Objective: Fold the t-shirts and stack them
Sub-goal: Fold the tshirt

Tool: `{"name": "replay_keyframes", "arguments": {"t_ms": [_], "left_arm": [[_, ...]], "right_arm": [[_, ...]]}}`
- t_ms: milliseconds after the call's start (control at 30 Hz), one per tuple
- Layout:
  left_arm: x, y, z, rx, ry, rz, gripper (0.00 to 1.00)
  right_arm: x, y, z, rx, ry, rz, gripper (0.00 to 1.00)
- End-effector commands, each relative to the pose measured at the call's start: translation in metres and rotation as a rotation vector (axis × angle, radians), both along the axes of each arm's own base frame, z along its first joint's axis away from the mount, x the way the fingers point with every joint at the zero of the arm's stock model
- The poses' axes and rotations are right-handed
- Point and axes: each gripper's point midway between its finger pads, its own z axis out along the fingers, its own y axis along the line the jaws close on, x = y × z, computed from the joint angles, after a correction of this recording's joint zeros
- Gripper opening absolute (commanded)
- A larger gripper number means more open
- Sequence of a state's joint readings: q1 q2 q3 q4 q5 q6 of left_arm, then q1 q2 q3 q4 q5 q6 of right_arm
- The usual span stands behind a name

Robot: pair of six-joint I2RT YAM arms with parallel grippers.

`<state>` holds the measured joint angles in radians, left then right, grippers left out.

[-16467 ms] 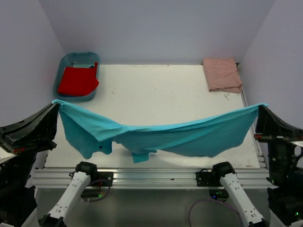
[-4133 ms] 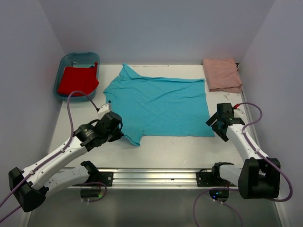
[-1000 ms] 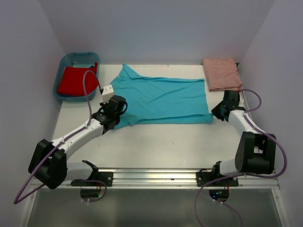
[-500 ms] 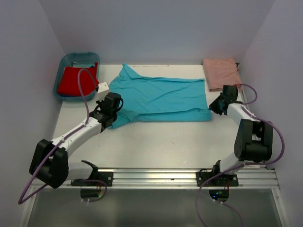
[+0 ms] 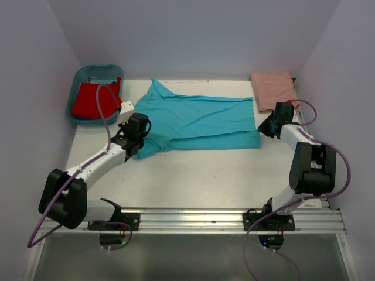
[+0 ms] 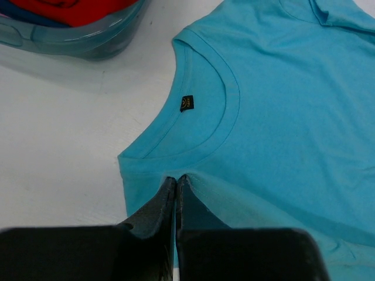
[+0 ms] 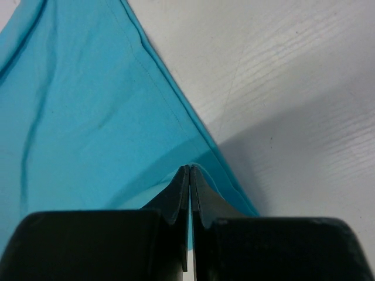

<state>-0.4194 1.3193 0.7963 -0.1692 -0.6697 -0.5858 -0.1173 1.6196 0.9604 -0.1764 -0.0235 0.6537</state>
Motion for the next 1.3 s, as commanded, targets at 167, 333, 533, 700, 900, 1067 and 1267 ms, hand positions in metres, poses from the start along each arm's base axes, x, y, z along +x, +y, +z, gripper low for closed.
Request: {"name": "replay_keyframes", "arguments": {"t_ms": [167,333,533,700,900,1067,1267], "left_arm": [[0.033,-0.001,0.02,-0.039,-0.094,0.025,0.0],[0.043,-0.005,0.016,-0.051,-0.095,0.016,0.0],[0.052,-0.002,0.013,-0.042,-0.087,0.02,0.0],[0.063,-0.001,0.012,-0.059,-0.107,0.019,0.0],[0.074,0.001,0.006,-0.059,-0.096,0.015,0.0],[0.081,-0.001,-0.003,-0.065,-0.079,0.001,0.0],[0.093,-0.003,-0.008,-0.08,-0.087,-0.024,0.0]], "right_arm": [[0.031,-0.001,0.012,-0.007,-0.07,0.025,0.0],[0.037,-0.002,0.008,-0.007,-0.067,0.027,0.0],[0.043,0.0,0.005,-0.002,-0.069,0.031,0.0],[0.049,-0.001,0.002,-0.004,-0.066,0.031,0.0],[0.055,-0.001,-0.003,-0.011,-0.059,0.028,0.0],[0.059,0.001,-0.004,-0.016,-0.059,0.035,0.0],[0.063,0.002,-0.002,-0.025,-0.067,0.035,0.0]]}}
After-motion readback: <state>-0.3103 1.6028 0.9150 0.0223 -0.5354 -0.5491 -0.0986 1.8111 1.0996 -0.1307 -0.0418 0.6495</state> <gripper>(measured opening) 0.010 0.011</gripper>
